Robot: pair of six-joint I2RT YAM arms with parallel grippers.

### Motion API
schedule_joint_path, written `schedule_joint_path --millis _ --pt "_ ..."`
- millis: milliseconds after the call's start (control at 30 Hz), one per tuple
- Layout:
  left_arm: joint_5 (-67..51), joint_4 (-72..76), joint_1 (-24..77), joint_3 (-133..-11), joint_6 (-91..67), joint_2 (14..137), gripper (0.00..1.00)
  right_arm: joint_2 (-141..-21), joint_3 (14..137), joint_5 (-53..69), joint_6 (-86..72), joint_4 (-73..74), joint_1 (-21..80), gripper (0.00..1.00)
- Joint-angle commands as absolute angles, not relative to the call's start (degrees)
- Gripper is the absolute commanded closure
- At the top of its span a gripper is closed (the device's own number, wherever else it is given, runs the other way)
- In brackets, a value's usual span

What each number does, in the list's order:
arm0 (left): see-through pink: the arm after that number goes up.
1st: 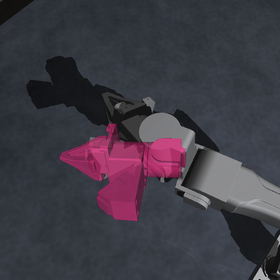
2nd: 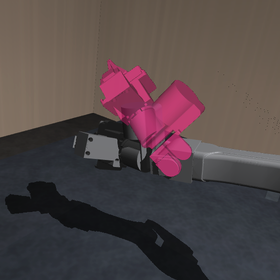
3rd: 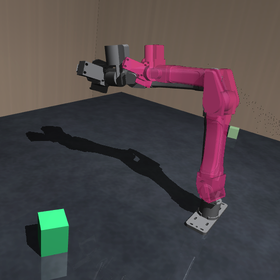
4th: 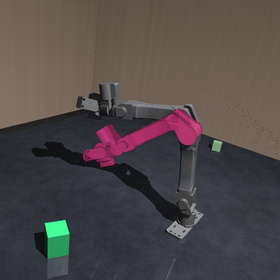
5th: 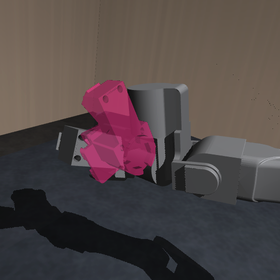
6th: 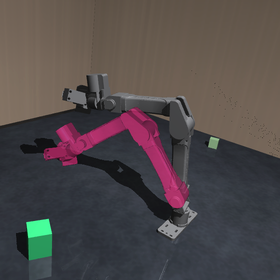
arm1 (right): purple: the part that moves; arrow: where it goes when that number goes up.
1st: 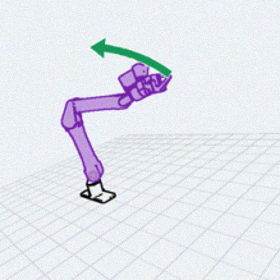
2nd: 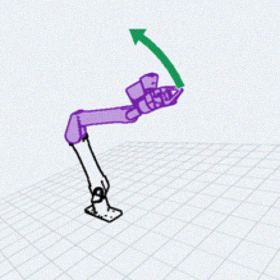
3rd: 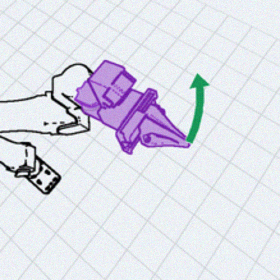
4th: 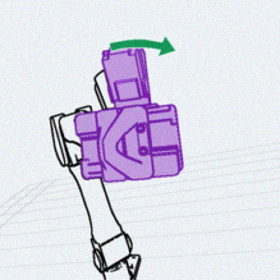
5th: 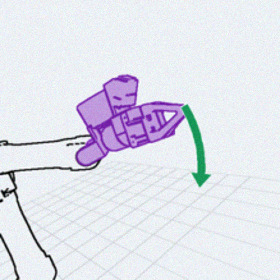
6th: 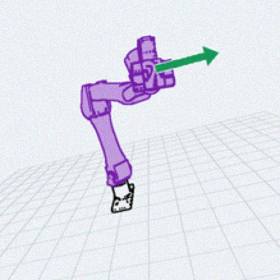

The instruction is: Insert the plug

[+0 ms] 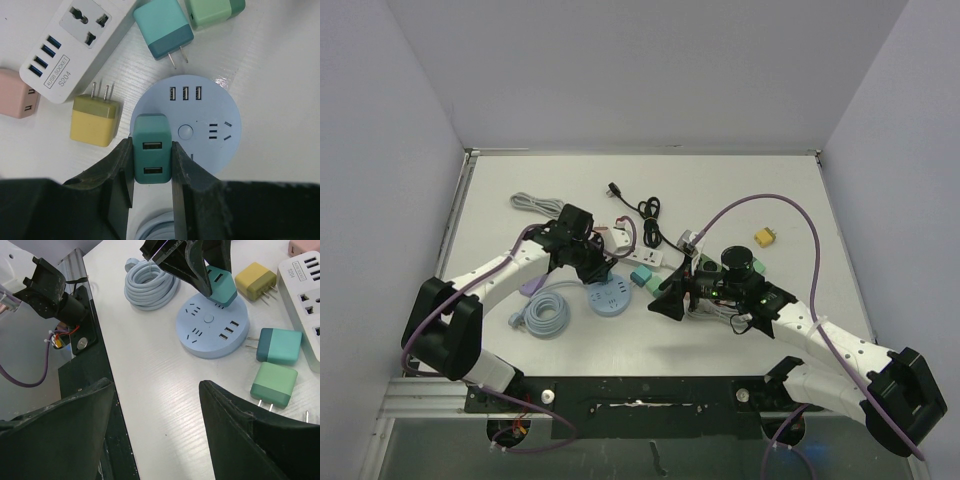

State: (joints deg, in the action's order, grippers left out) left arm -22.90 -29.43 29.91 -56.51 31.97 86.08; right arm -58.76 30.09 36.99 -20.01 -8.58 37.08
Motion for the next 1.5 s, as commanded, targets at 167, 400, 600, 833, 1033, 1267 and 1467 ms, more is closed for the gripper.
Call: schedule_joint_path --millis 167,400,600,833,1033,1267,1467 --pt "-24.0 -35.9 29.8 -60.3 30.4 88.7 0.97 -57.2 29.8 36.2 -20.1 -11.9 36.6 0.30" --pt "-23.0 -36.9 29.7 -60.5 30.2 89.4 0.97 -56.9 29.2 35.8 -20.4 -12.1 36.6 0.30" --pt "-23.8 -37.3 29.2 -60.3 30.2 87.5 0.97 -57.3 29.4 35.8 -20.3 -12.3 36.6 0.30" --pt "-23.8 -37.1 29.1 -59.4 31.0 87.1 0.97 -57.3 29.2 35.7 -20.6 -12.4 36.7 0.30" --pt "-23.0 -35.2 29.1 -57.1 32.7 86.0 0.98 -57.1 28.6 35.6 -21.0 -13.1 36.6 0.30" --pt "-18.4 -33.0 29.1 -52.2 36.3 88.4 0.98 -57.3 28.5 35.5 -21.4 -14.1 36.7 0.30" --pt "-17.8 -33.4 27.9 -51.4 37.3 91.8 0.98 -57.6 29.0 35.6 -20.7 -13.8 36.6 0.31"
